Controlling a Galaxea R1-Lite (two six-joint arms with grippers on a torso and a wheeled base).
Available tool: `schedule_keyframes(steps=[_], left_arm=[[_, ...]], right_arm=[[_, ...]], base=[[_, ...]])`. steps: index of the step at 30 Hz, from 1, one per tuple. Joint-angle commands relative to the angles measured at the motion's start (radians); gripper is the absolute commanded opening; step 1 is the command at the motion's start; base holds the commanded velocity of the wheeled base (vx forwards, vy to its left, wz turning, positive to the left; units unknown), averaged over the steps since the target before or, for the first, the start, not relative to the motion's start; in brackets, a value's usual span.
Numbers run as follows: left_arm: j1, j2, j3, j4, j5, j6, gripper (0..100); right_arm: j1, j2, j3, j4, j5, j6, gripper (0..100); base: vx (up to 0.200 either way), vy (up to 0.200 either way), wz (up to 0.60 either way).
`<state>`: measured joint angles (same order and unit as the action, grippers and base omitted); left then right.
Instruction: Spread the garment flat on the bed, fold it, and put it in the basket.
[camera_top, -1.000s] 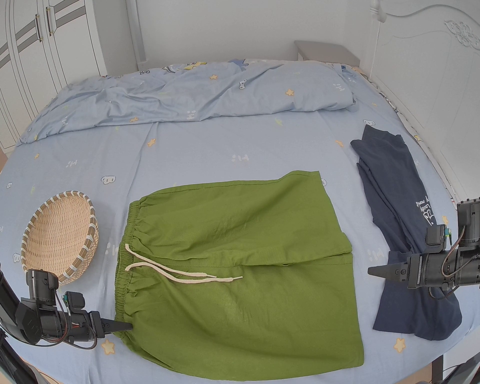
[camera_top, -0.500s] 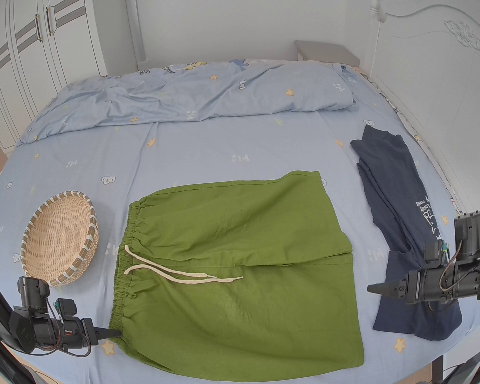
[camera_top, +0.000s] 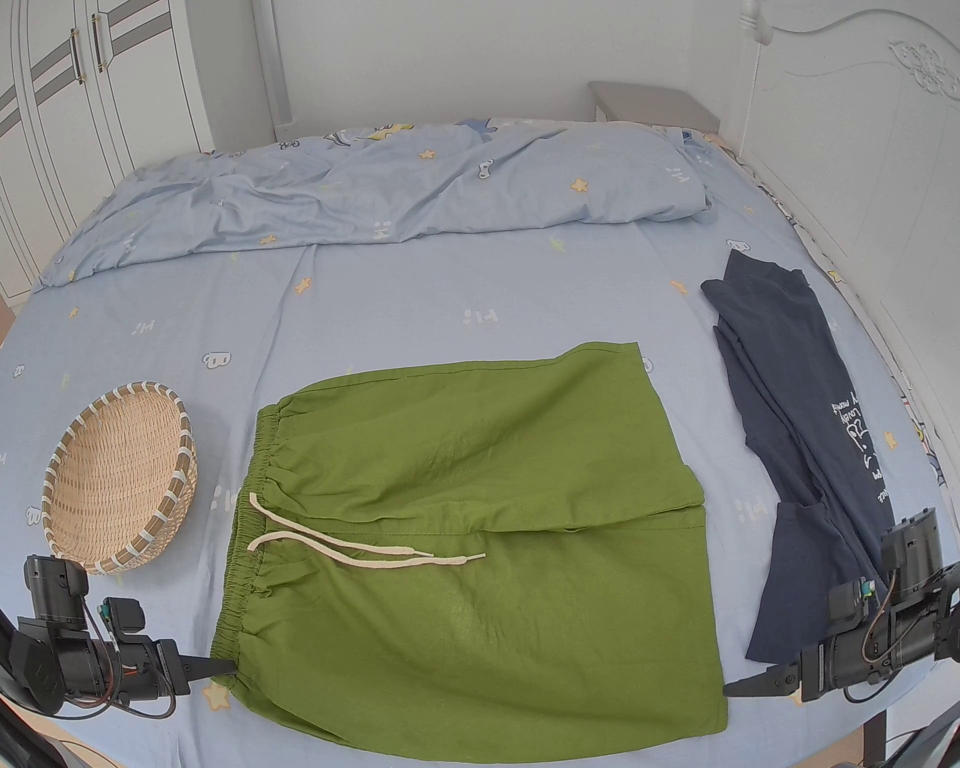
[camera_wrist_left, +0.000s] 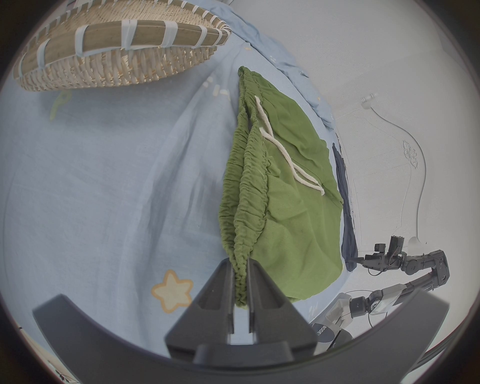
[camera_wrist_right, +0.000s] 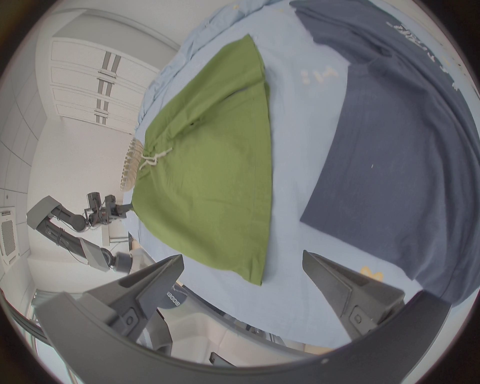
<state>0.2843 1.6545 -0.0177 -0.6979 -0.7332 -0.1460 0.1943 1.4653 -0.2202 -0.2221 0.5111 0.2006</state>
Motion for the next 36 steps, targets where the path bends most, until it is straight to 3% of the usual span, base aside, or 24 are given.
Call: schedule_keyframes(steps=[1, 4, 11, 13, 26, 33, 34, 36], left_arm=[[0.001, -0.004, -0.004, -0.002, 0.0, -0.003, 0], [0.001, -0.004, -0.004, -0.002, 0.0, -0.003, 0], [-0.005, -0.016, -0.002, 0.0, 0.0, -0.003, 0], [-0.01, -0.015, 0.001, -0.002, 0.0, -0.001, 0], [-0.01, -0.016, 0.004, -0.002, 0.001, 0.002, 0], [-0.007, -0.015, 0.002, 0.0, 0.0, 0.0, 0], [-0.007, -0.013, 0.002, 0.0, 0.0, 0.0, 0], [-0.004, -0.01, 0.001, 0.0, 0.0, 0.0, 0]], right_arm=[[0.004, 0.151, 0.039, -0.02, 0.012, -0.067, 100], [0.005, 0.198, 0.061, -0.074, 0.012, -0.076, 100], [0.082, 0.365, 0.185, -0.405, 0.023, -0.073, 100], [0.113, 0.414, 0.22, -0.533, 0.063, -0.06, 100], [0.183, 0.449, 0.22, -0.566, 0.112, 0.016, 100], [0.169, 0.438, 0.22, -0.563, 0.129, 0.042, 100], [0.162, 0.438, 0.22, -0.56, 0.129, 0.042, 0], [0.146, 0.437, 0.22, -0.556, 0.129, 0.042, 0]], base=[[0.0, 0.0, 0.0], [0.0, 0.0, 0.0], [0.0, 0.0, 0.0], [0.0, 0.0, 0.0], [0.0, 0.0, 0.0], [0.0, 0.0, 0.0], [0.0, 0.0, 0.0], [0.0, 0.0, 0.0]])
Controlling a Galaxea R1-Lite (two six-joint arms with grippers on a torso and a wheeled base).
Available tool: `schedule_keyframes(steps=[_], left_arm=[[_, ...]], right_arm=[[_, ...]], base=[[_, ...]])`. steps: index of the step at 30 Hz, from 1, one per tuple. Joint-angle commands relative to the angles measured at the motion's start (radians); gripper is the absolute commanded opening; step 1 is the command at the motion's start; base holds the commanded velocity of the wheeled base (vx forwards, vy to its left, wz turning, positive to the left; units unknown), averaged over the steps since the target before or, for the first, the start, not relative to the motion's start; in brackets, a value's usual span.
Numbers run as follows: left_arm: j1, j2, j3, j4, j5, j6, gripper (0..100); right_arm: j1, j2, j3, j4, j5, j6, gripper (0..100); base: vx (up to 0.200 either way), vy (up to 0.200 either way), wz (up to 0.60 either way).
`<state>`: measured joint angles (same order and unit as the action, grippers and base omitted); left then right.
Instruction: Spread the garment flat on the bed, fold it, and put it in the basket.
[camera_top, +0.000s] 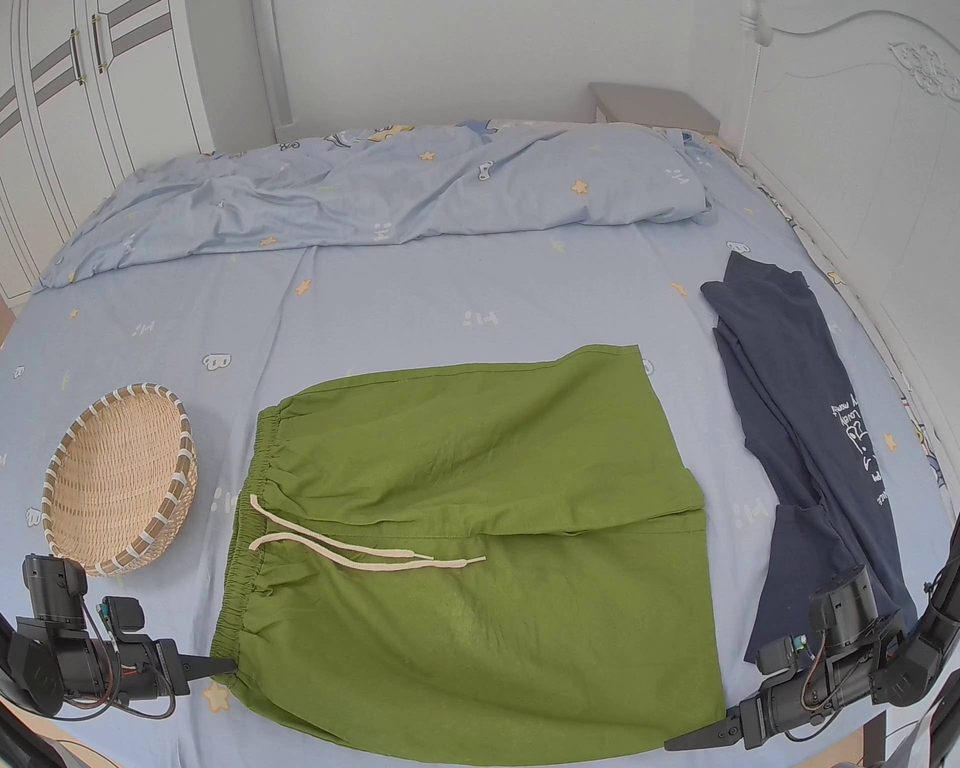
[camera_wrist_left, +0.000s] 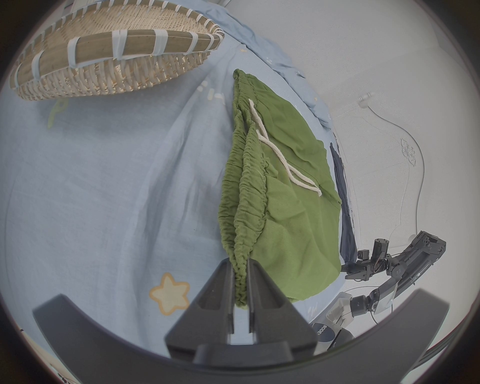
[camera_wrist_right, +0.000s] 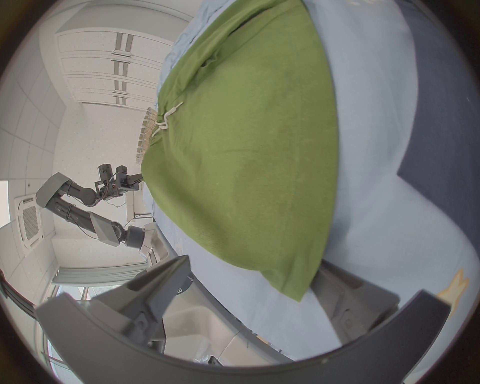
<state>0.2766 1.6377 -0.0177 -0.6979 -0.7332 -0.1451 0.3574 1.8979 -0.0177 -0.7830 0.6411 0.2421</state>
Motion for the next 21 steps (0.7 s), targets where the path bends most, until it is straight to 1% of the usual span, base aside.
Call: schedule_keyframes(steps=[1, 3, 4, 11, 14, 20, 21], left_arm=[[0.004, 0.007, -0.001, 0.0, 0.0, -0.001, 0], [0.004, 0.007, -0.001, 0.0, 0.0, -0.001, 0], [0.004, 0.007, -0.001, 0.0, 0.0, -0.001, 0], [0.009, 0.016, -0.005, -0.002, 0.0, -0.001, 0], [0.023, 0.031, -0.011, 0.0, 0.0, -0.001, 0], [0.019, 0.028, -0.013, 0.009, -0.003, -0.005, 0], [0.01, 0.021, -0.011, 0.032, -0.005, -0.01, 0]], right_arm=[[-0.025, 0.006, 0.018, 0.008, -0.003, 0.0, 0], [-0.026, 0.006, 0.018, 0.008, -0.003, 0.0, 0], [-0.054, 0.006, 0.018, 0.024, -0.003, -0.001, 0], [-0.123, 0.0, 0.018, 0.051, -0.001, -0.012, 0], [-0.15, -0.033, 0.018, 0.085, 0.0, -0.014, 0], [-0.158, -0.097, 0.018, 0.111, 0.009, -0.014, 0], [-0.146, -0.154, 0.018, 0.1, 0.014, -0.004, 0]], base=[[0.0, 0.0, 0.0], [0.0, 0.0, 0.0], [0.0, 0.0, 0.0], [0.0, 0.0, 0.0], [0.0, 0.0, 0.0], [0.0, 0.0, 0.0], [0.0, 0.0, 0.0]])
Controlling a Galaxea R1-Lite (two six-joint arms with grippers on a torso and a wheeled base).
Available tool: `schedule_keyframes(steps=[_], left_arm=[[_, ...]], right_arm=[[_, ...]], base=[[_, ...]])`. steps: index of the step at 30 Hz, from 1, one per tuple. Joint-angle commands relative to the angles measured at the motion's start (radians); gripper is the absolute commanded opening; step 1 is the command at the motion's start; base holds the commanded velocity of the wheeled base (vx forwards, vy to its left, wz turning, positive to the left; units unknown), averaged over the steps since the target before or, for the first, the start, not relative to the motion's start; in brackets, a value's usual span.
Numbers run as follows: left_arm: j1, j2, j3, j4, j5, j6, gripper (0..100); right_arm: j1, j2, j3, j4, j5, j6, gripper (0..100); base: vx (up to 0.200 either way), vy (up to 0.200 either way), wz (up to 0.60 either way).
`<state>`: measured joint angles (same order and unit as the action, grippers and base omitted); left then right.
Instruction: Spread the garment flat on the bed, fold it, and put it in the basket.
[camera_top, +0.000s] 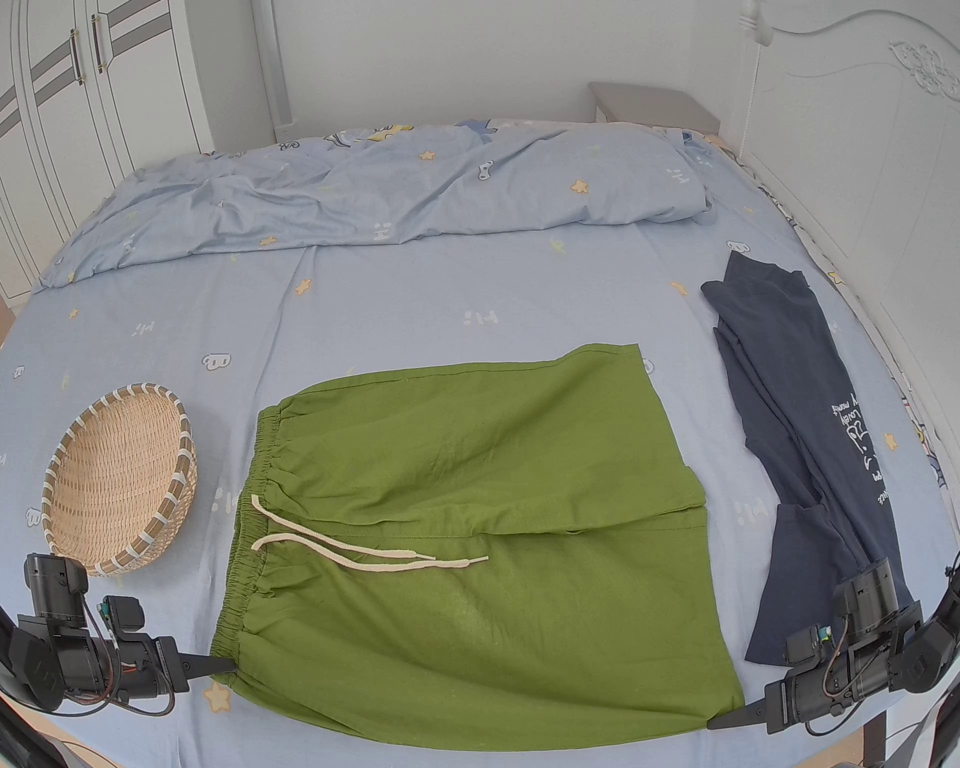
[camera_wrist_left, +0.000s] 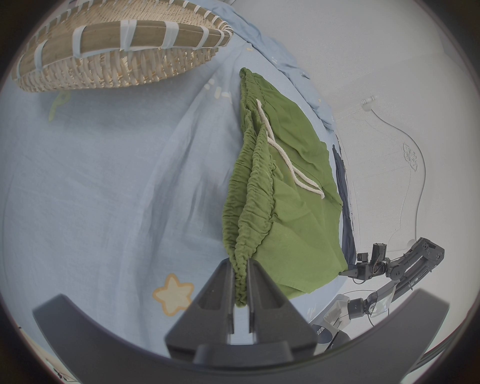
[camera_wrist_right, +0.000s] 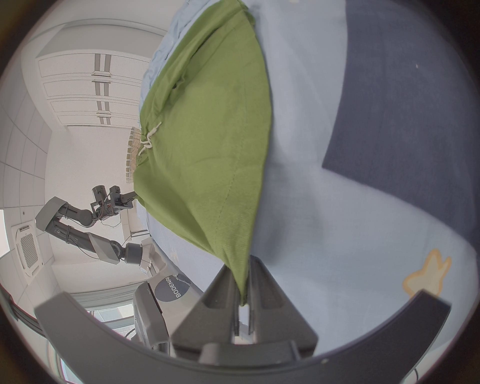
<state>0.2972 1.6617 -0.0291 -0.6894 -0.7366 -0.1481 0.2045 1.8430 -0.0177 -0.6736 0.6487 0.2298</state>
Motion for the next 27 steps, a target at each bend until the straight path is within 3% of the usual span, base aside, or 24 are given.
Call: schedule_keyframes(steps=[1, 4, 8, 9, 11, 12, 13, 16, 27], left_arm=[[-0.012, -0.013, -0.003, 0.044, -0.001, -0.007, 0], [-0.055, -0.065, -0.041, 0.126, -0.001, -0.031, 0], [-0.079, -0.155, -0.133, 0.263, 0.002, -0.139, 0], [-0.095, -0.212, -0.213, 0.379, 0.003, -0.194, 0], [-0.098, -0.257, -0.304, 0.521, 0.003, -0.211, 0], [-0.098, -0.257, -0.304, 0.521, 0.003, -0.211, 0], [-0.099, -0.287, -0.38, 0.646, 0.002, -0.211, 0], [-0.098, -0.296, -0.486, 0.795, 0.0, -0.209, 0], [-0.09, -0.267, -0.686, 0.935, 0.0, -0.215, 0]], right_arm=[[0.01, -0.128, 0.018, -0.011, 0.008, 0.011, 0], [0.044, -0.228, -0.024, 0.008, 0.008, 0.04, 0], [0.087, -0.338, -0.091, 0.071, 0.003, 0.134, 0], [0.108, -0.404, -0.16, 0.154, 0.0, 0.175, 0], [0.113, -0.461, -0.255, 0.279, 0.0, 0.181, 0], [0.113, -0.461, -0.255, 0.279, 0.0, 0.181, 0], [0.115, -0.51, -0.35, 0.413, 0.002, 0.181, 0], [0.113, -0.565, -0.485, 0.585, 0.006, 0.18, 0], [0.113, -0.642, -0.713, 0.81, 0.008, 0.189, 0]], base=[[0.0, 0.0, 0.0], [0.0, 0.0, 0.0], [0.0, 0.0, 0.0], [0.0, 0.0, 0.0], [0.0, 0.0, 0.0], [0.0, 0.0, 0.0], [0.0, 0.0, 0.0], [0.0, 0.0, 0.0], [0.0, 0.0, 0.0]])
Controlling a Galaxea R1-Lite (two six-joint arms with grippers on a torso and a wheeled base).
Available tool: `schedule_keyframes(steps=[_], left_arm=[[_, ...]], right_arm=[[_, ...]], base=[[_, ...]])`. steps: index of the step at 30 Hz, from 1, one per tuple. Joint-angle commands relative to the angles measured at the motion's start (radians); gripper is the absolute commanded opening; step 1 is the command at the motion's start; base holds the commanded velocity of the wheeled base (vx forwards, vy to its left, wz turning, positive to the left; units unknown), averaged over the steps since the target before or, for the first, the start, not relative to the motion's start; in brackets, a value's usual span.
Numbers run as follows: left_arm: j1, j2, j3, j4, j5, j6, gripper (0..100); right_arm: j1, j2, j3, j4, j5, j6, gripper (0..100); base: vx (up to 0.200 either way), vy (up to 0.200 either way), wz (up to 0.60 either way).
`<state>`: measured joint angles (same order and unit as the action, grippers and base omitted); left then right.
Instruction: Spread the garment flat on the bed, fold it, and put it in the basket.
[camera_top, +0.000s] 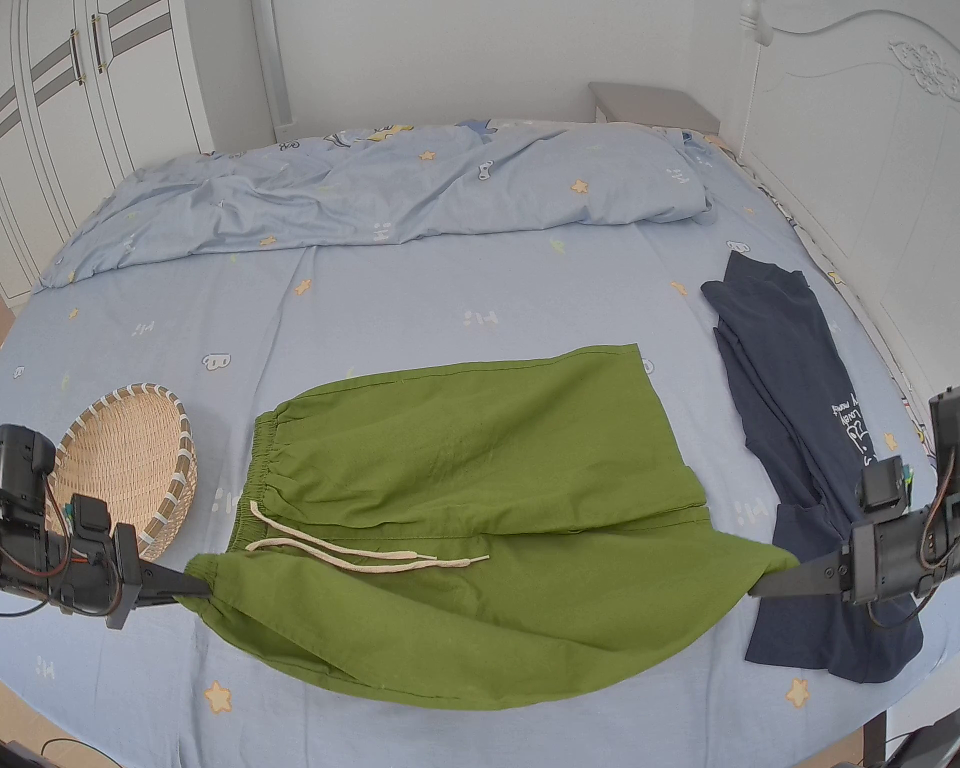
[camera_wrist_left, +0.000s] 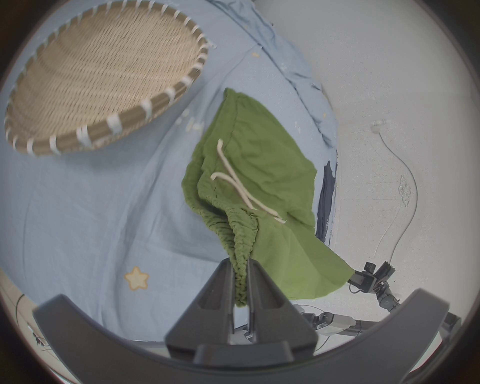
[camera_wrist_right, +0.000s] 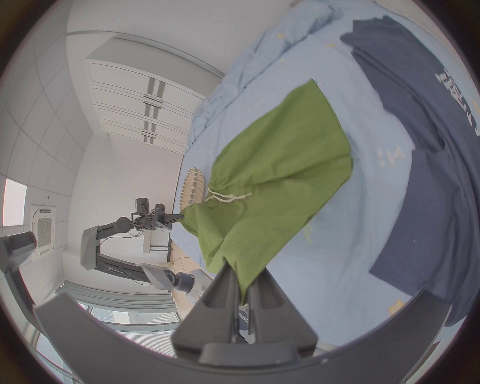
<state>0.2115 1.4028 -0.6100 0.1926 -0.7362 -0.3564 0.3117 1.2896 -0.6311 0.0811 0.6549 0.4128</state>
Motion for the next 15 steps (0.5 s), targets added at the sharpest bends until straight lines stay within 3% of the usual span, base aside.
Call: schedule_keyframes(steps=[1, 8, 15], left_arm=[[-0.009, 0.001, -0.134, 0.079, -0.002, -0.007, 0], [-0.009, 0.056, -0.272, 0.142, -0.003, -0.009, 0], [-0.011, 0.134, -0.349, 0.143, -0.022, -0.009, 0]], right_arm=[[0.006, -0.093, -0.113, 0.069, 0.002, 0.008, 0], [0.055, -0.124, -0.139, 0.08, 0.0, 0.055, 0], [0.049, -0.081, -0.21, 0.078, -0.008, 0.072, 0]], base=[[0.0, 0.0, 0.0], [0.0, 0.0, 0.0], [0.0, 0.0, 0.0]])
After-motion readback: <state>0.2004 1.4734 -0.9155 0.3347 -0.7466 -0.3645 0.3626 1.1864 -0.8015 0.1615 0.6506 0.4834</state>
